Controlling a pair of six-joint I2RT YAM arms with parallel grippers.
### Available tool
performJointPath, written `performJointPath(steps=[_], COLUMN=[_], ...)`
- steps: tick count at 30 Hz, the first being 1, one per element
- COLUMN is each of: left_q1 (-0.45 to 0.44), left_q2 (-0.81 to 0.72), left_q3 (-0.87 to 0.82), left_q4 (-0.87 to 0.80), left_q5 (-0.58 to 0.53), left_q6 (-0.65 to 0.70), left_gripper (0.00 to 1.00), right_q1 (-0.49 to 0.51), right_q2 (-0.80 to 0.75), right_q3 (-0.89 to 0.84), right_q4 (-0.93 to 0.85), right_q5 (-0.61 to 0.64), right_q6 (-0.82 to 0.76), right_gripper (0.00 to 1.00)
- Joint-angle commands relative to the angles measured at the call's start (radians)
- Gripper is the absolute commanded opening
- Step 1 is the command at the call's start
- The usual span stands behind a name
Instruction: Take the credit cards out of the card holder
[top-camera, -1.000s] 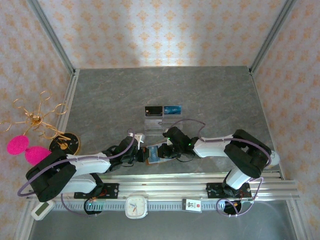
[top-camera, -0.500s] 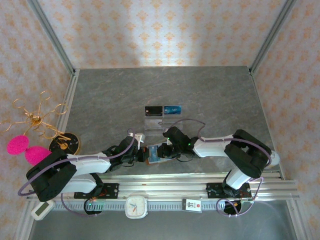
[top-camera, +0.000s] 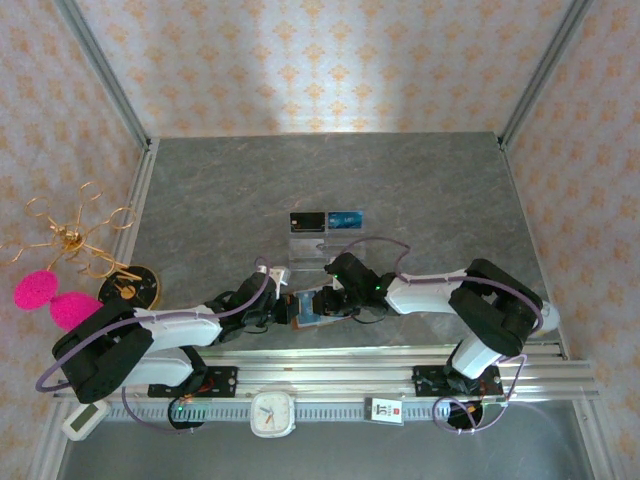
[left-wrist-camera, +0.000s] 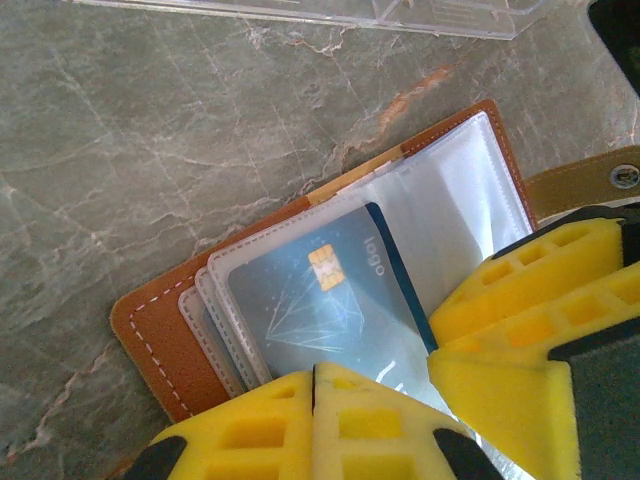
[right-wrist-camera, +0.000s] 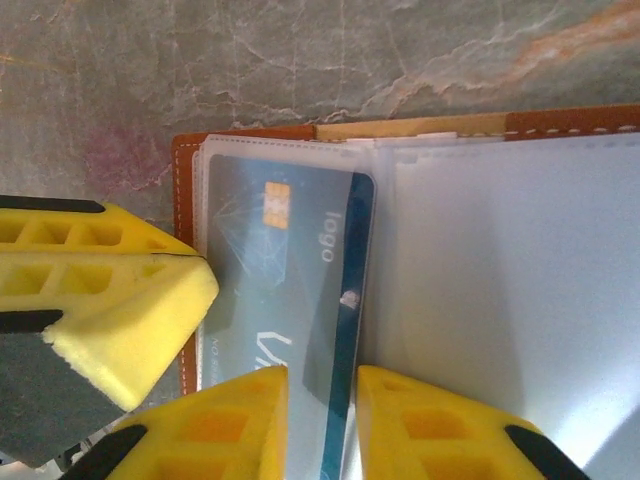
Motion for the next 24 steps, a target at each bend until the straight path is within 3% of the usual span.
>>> performJointPath(steps=[1, 7, 14, 24], left_q1=[0.006, 0.005, 0.014, -0.006], left_q2=[0.0, 0.012, -0.014, -0.097], left_q3=[-0.023, -0.025, -0.027, 0.033], left_q4=[-0.054, -0.047, -0.064, -0.093], left_q5=[0.003, 0.015, 0.009, 0.013], left_q6=[0.011, 0.01, 0.019, 0.031], left_gripper=[0.0, 0.0, 0.0, 0.0], right_q1=[-0.004, -0.004, -0.012, -0.012], right_q2=[0.029, 0.029, -0.06, -0.085], right_q3=[0.005, -0.011, -0.048, -0.044], right_q4=[-0.066, -0.016, -0.097, -0.08], right_q5=[0.065, 0.016, 0.161, 0.137], right_q6=[-0.012, 0.001, 0.034, 0.013], right_gripper=[0.14, 0.0, 0.0, 0.0])
